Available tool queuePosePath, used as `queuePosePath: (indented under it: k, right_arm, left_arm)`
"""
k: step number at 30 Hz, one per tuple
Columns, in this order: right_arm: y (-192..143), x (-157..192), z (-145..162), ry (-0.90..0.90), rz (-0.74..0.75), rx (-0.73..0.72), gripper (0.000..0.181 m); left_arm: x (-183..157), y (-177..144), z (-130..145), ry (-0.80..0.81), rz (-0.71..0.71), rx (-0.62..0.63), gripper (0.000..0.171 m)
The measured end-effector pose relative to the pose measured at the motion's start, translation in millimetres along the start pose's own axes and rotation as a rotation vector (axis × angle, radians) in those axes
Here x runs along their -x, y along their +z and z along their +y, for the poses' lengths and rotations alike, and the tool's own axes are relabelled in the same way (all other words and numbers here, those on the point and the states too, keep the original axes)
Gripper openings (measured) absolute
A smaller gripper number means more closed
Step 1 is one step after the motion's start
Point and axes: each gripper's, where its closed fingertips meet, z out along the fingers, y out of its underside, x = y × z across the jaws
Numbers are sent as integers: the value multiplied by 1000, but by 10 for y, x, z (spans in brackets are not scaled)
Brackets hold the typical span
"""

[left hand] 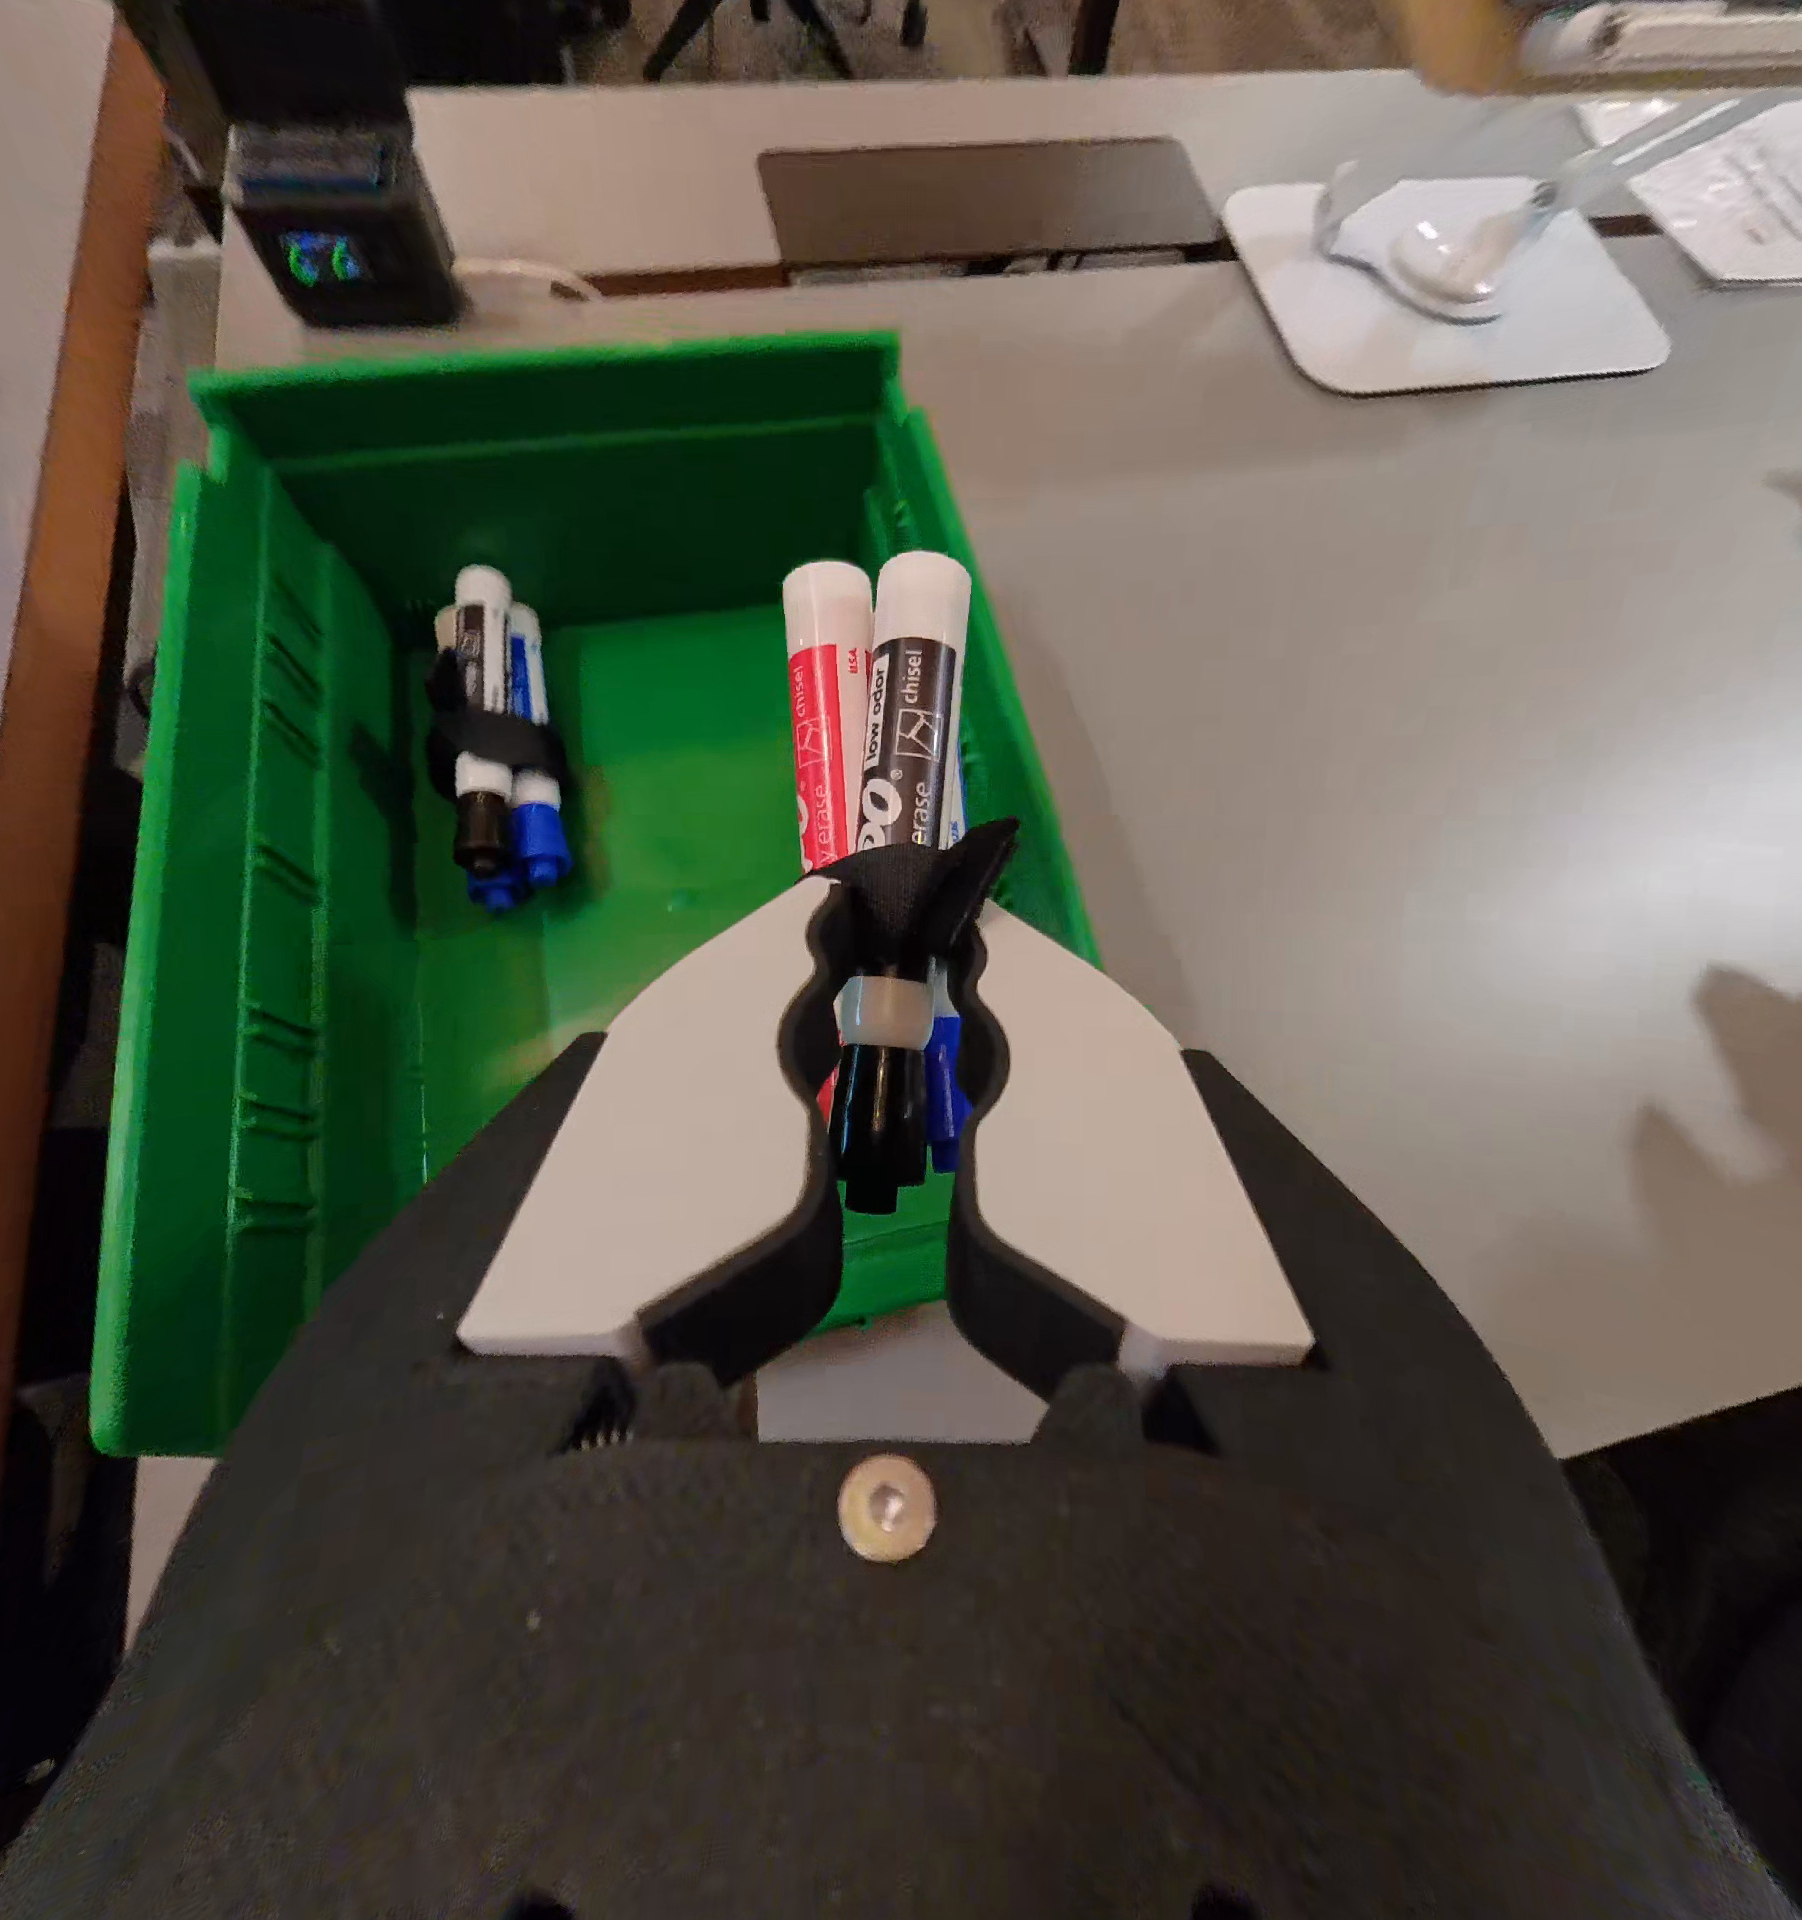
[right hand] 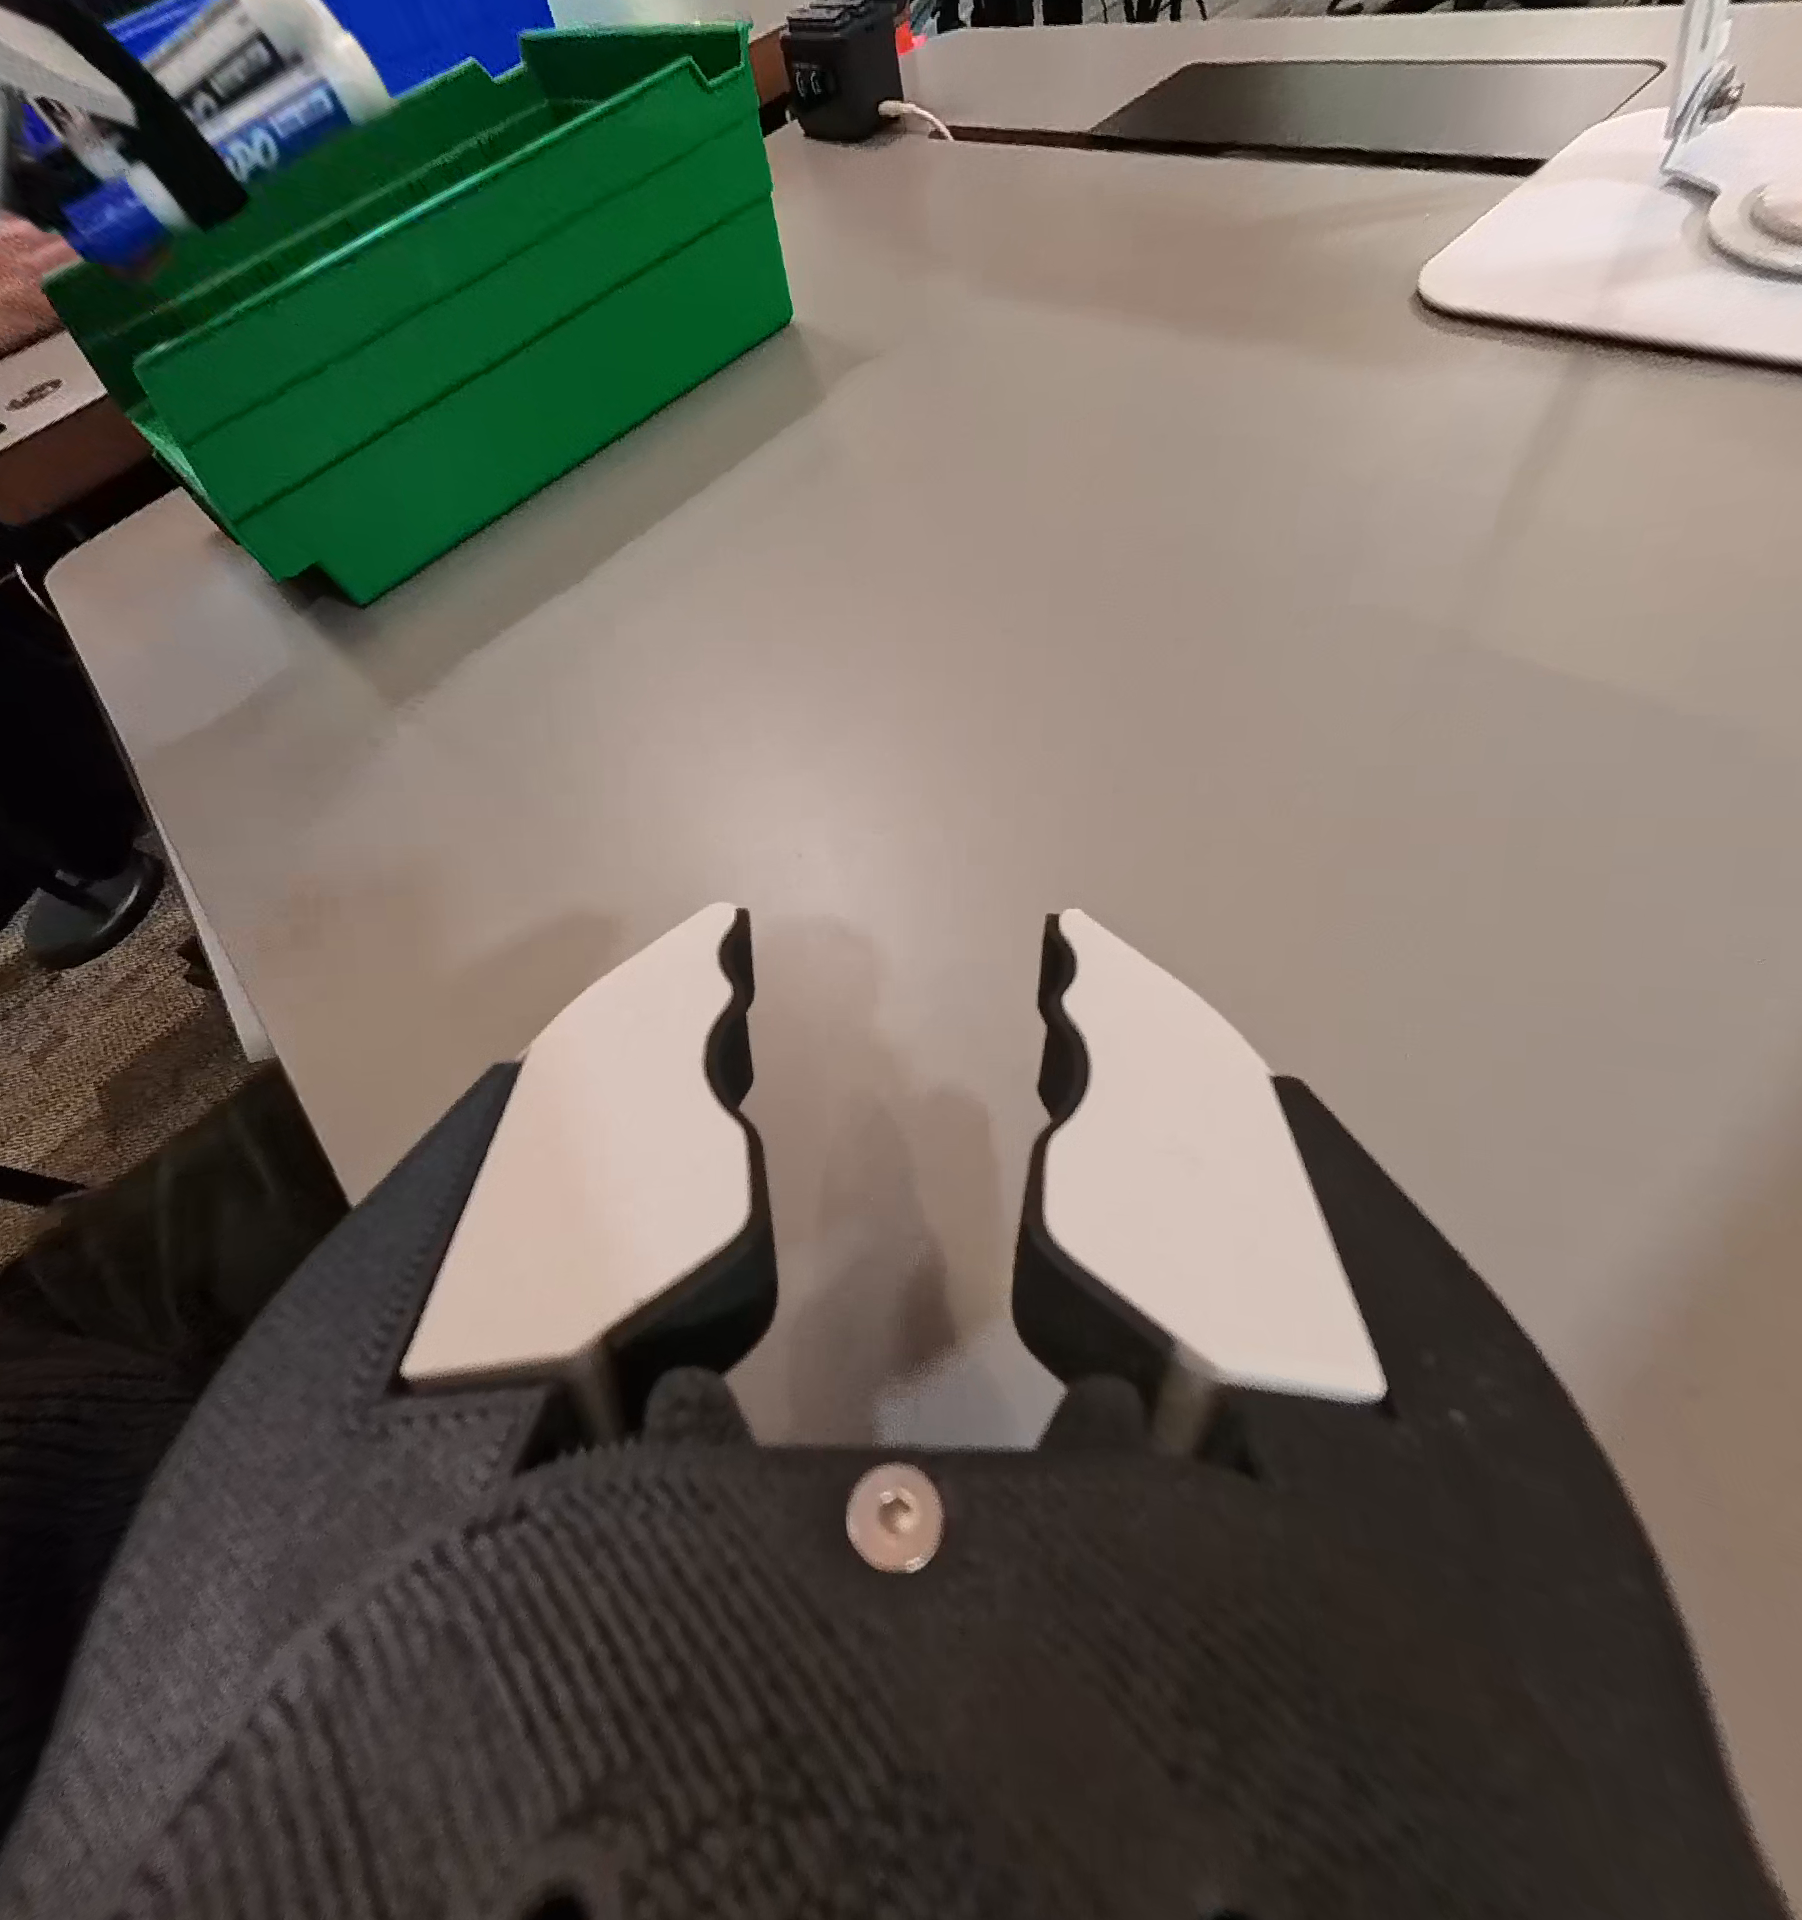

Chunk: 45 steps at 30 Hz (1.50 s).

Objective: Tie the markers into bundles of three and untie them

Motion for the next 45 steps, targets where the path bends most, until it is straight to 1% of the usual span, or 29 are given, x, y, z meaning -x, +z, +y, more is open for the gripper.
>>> queuePosePath:
  k: [3, 7, 10, 12, 15, 17, 22, 26, 29, 34, 37, 40, 41, 45]
  right_arm:
    - [-35, 20, -64, -18, -2, -10, 54]
    - [-112, 78, -201, -57, -10, -34, 54]
    - [-201, 135, -342, -100, -18, -64, 54]
    - [-272, 168, -421, -151, -19, -81, 55]
    - [-384, 241, -519, -251, -28, -120, 54]
    - [-445, 286, -548, -327, -31, -140, 54]
    - [-553, 521, -512, -484, -114, -159, 53]
    - [-534, 687, -375, -550, -190, -136, 49]
    - [-474, 735, -208, -583, -226, -83, 42]
    - [-426, 771, -39, -621, -250, -14, 40]
    - [-430, 808, 47, -618, -292, 14, 31]
    - [-435, 836, 94, -602, -324, 29, 10]
    - [-428, 829, 102, -598, -321, 34, 7]
    - [-410, 830, 159, -587, -334, 54, 6]
  left_arm:
    - [-271, -146, -215, 63, 28, -39, 19]
    - [-759, -276, -433, 139, 124, -71, 19]
    - [-1166, -258, -517, 190, 222, -77, 19]
    - [-1468, -180, -504, 216, 306, -65, 19]
    - [-1953, 1, -373, 267, 442, -43, 19]
    - [-2249, 154, -228, 298, 511, -25, 19]
    - [-2915, 490, 305, 390, 681, 52, 19]
    - [-3313, 616, 716, 436, 805, 130, 19]
    - [-3523, 575, 890, 487, 872, 164, 19]
    - [-3723, 428, 970, 559, 939, 177, 19]
    - [-3753, 389, 1016, 589, 951, 185, 19]
    - [-3755, 374, 1062, 601, 963, 194, 19]
    - [-3755, 373, 1079, 600, 968, 200, 19]
    - [-3748, 383, 1133, 618, 973, 208, 19]
